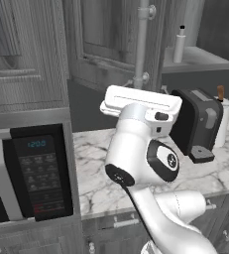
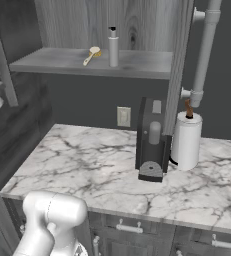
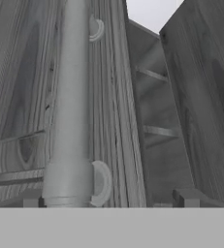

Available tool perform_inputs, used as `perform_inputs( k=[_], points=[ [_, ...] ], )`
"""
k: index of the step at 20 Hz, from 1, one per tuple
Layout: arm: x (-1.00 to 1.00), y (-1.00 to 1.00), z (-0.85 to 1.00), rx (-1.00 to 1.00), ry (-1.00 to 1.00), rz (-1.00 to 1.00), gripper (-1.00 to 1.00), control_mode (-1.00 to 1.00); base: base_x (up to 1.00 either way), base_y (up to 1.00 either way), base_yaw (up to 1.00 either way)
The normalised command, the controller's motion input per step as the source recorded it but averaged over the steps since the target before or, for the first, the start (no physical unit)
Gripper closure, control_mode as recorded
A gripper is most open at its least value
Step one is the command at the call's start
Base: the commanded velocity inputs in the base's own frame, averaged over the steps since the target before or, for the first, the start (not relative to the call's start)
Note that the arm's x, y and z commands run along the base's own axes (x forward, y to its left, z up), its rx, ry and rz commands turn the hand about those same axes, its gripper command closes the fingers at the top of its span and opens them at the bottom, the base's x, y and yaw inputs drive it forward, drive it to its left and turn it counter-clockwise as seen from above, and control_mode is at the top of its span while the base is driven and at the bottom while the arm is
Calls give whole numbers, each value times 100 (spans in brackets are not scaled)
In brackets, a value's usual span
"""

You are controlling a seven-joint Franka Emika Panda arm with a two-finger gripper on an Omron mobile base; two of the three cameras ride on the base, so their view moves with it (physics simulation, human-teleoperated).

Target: Pick up the soap dispenser and dish brush from the sink, and place them back in the cabinet, and close the cabinet doors.

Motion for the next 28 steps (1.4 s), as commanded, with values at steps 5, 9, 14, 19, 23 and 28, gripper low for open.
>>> perform_inputs(
  k=[5, 9, 14, 19, 23, 28],
  points=[
    [39, -33, -2, 0, -4, -4, -100, -100, 0, 0, 0],
    [42, -24, -1, 0, 0, -3, -100, -100, 0, 0, 0],
    [47, -19, -3, 0, -1, -2, -100, -100, 0, 0, 0],
    [48, -7, -15, 0, -1, -1, -100, -100, 0, 0, 0],
    [61, 0, -13, 0, 0, 0, -100, -100, 0, 0, 0],
    [69, 0, 0, 1, 0, 0, -100, -100, 0, 0, 0]
  ],
)
